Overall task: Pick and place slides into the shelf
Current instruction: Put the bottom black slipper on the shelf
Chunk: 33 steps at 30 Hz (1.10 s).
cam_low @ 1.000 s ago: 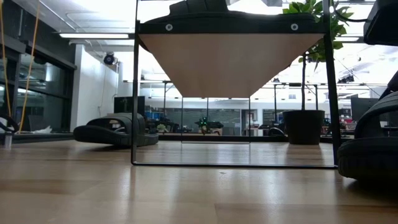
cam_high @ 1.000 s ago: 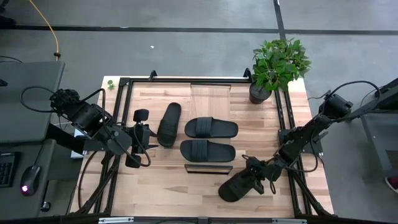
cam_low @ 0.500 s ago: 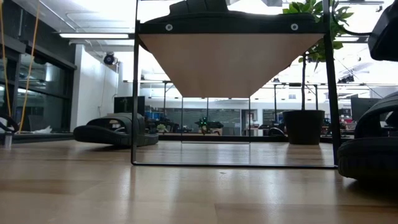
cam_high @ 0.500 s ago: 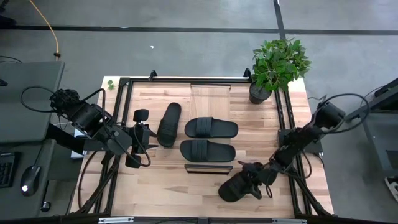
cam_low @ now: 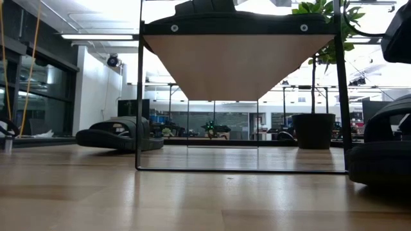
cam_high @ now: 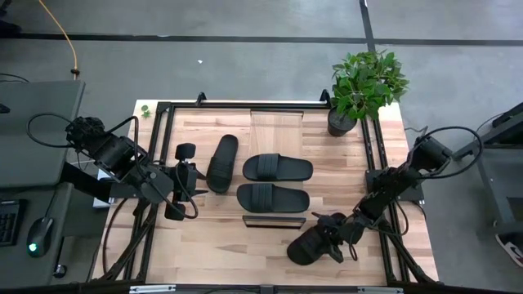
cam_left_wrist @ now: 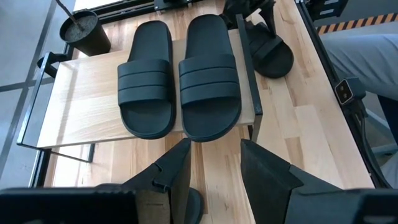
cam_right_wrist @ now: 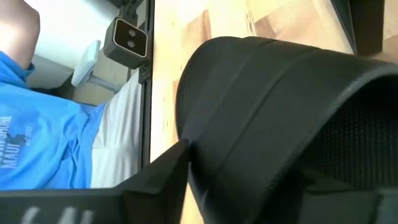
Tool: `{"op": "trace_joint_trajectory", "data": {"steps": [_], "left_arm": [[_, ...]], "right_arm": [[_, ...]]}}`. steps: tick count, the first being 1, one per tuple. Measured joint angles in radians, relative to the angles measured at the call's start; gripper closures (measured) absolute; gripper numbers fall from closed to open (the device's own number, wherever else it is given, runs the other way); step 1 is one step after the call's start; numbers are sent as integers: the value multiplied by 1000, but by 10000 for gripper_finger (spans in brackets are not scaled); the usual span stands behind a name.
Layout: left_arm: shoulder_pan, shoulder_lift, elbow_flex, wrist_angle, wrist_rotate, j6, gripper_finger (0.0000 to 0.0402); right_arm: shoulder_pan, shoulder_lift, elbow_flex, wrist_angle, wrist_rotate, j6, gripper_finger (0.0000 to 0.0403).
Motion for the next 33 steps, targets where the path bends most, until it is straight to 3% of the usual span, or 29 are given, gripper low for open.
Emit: {"op": "trace_joint_trajectory", "data": {"steps": [15,33], "left_arm": [[0,0,0,0,0,-10,277],[0,0,0,0,0,-10,277]], "right_arm": [[-1,0,1,20,-27,-12,392],[-2,2,1,69,-67,-156,398]]}}
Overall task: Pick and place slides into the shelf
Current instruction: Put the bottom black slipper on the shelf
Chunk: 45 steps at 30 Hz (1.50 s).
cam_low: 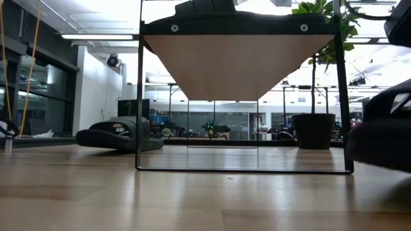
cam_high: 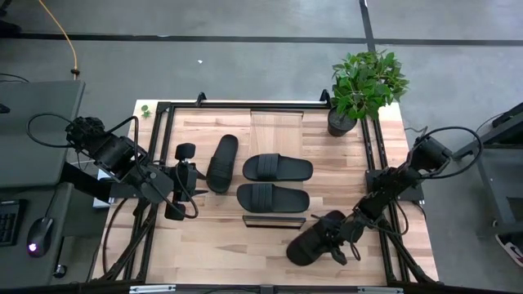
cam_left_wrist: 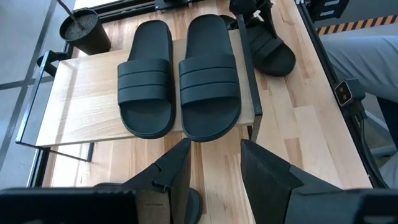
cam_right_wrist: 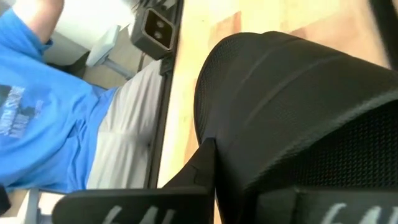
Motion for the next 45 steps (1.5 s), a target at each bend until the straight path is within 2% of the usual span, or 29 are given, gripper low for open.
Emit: {"op": "trace_joint_trajectory", "data": {"steps": [12,25,30,35,45], "left_arm": [[0,0,0,0,0,0,277],[0,0,0,0,0,0,277],[0,0,0,0,0,0,277],[0,0,0,0,0,0,277],[0,0,0,1,0,0,277]], "right_arm": [[-15,0,0,15,36,-1,398],[-15,0,0,190,42,34,398],[-14,0,40,179,-6,0,398],[-14,-1,155,8,-49,-52,398],[0,-1,517,-589,-59,-182,398]]}}
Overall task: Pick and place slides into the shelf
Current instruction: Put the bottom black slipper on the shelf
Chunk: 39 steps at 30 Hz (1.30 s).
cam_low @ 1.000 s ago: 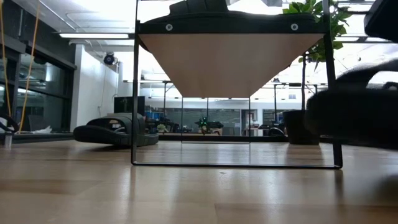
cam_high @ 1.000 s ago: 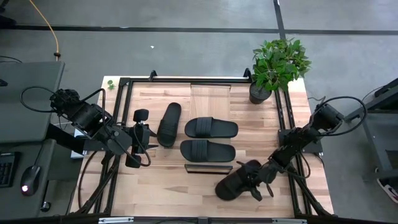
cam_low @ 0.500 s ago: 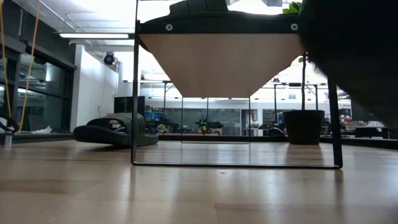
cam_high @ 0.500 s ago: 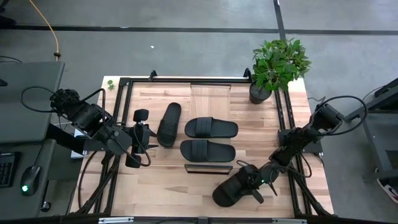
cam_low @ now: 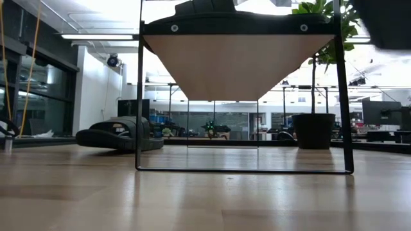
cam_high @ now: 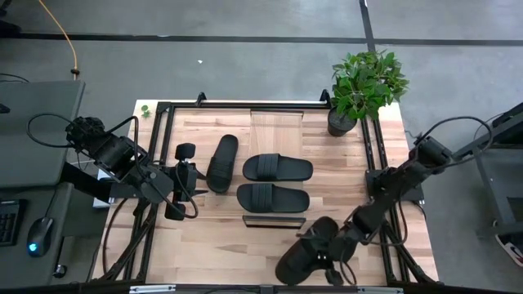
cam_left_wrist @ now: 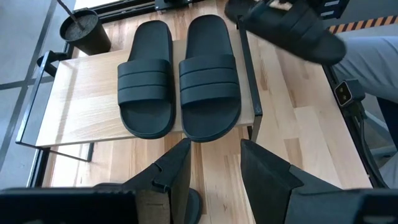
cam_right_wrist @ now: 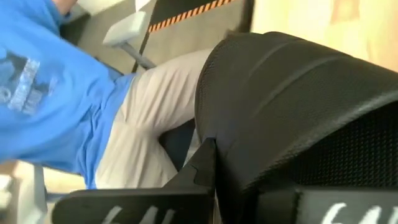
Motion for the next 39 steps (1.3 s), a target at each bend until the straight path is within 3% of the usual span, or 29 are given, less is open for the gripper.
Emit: {"op": "trace_joint_trajectory", "data": {"steps": [9,15,21,32,39], "left_arm": [[0,0,0,1,0,3,277],[0,0,0,31,0,26,277],[0,0,0,94,16,97,277],[0,58,0,190,150,327,277],[0,100,0,251,172,439,277]], "right_arm": [[14,0,306,-356,61,-192,398],[-9,0,431,-465,33,-370,398],[-96,0,477,-455,-152,-533,398],[-234,0,478,-343,-537,-805,398],[-259,0,478,-250,-646,-998,398]]}}
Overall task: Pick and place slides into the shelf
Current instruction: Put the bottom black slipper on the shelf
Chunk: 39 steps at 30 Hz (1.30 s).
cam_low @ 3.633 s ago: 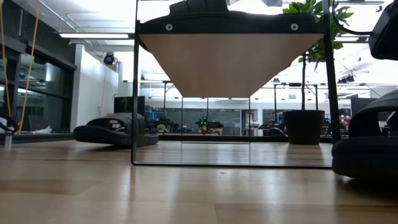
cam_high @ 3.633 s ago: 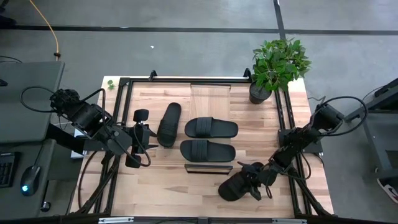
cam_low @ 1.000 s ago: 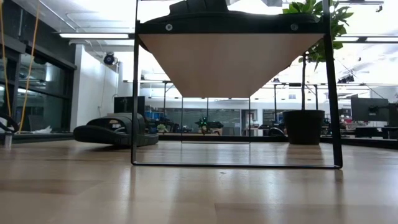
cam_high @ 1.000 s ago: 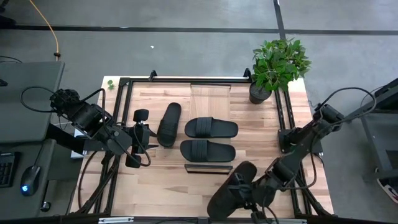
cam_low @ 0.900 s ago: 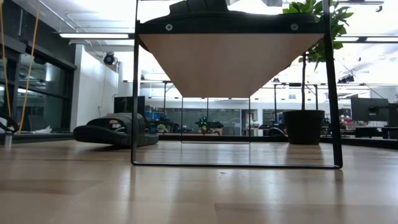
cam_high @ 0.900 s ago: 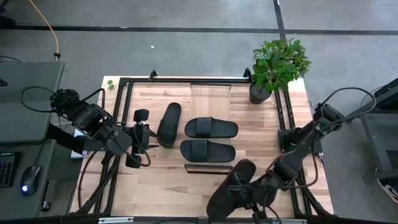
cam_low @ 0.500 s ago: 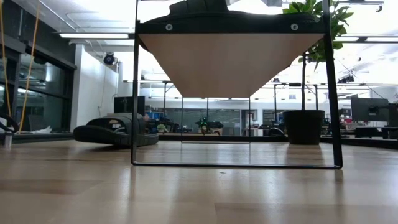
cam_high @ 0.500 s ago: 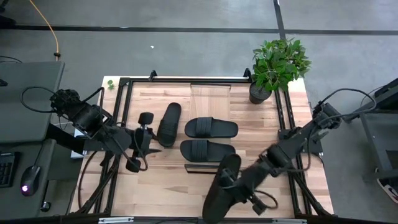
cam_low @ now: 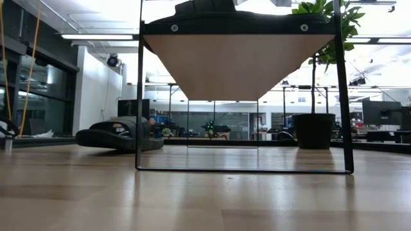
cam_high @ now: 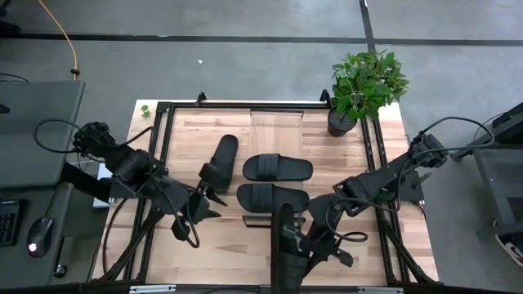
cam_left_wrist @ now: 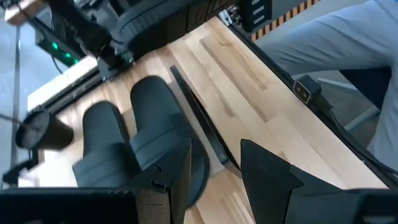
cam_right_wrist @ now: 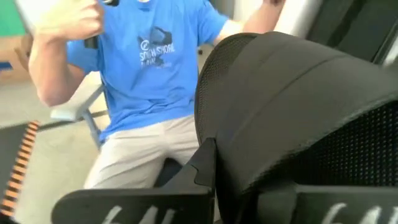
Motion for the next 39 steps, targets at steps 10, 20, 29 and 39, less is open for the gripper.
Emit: {"op": "trace_joint_trajectory", "data": {"steps": [10,20,29,39], "left_arm": [[0,0,0,213,195,213,277],[11,0,0,395,231,229,277],[164,14,0,451,414,45,277],[252,65,0,506,651,15,222]], "right_arm": [[-4,0,0,127,-96,-219,398],[-10,6,0,230,-197,-357,398],[-12,61,0,329,-273,-421,398],[-10,67,0,358,-344,-474,398]]}}
